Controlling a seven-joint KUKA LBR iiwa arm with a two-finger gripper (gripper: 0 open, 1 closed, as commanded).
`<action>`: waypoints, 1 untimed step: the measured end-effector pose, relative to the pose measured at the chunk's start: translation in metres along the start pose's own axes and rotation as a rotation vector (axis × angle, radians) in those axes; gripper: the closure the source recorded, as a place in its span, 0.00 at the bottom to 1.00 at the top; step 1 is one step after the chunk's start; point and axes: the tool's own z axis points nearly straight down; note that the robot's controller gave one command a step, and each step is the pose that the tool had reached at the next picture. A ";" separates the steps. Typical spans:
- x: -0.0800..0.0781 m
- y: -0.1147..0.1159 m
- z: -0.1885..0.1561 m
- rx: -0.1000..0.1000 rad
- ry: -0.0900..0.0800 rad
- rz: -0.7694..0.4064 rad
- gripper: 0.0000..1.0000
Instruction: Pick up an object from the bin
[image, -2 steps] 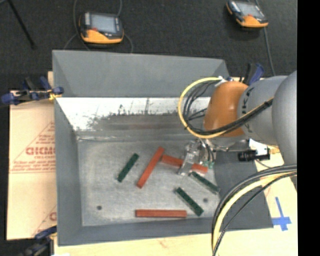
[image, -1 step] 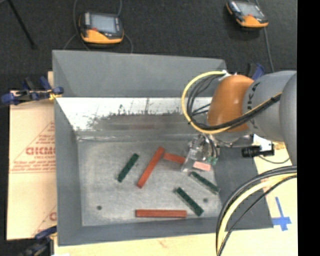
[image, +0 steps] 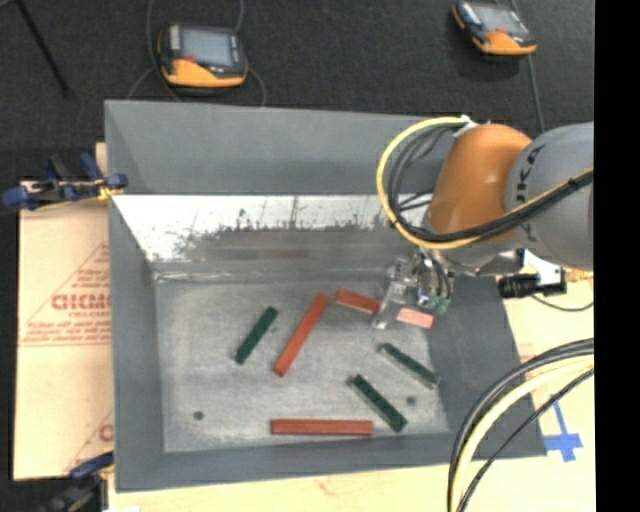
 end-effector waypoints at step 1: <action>-0.002 0.000 -0.027 0.000 0.001 -0.004 1.00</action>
Offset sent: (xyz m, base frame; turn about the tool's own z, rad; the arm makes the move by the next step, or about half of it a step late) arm 0.0000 0.0000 0.0242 0.0000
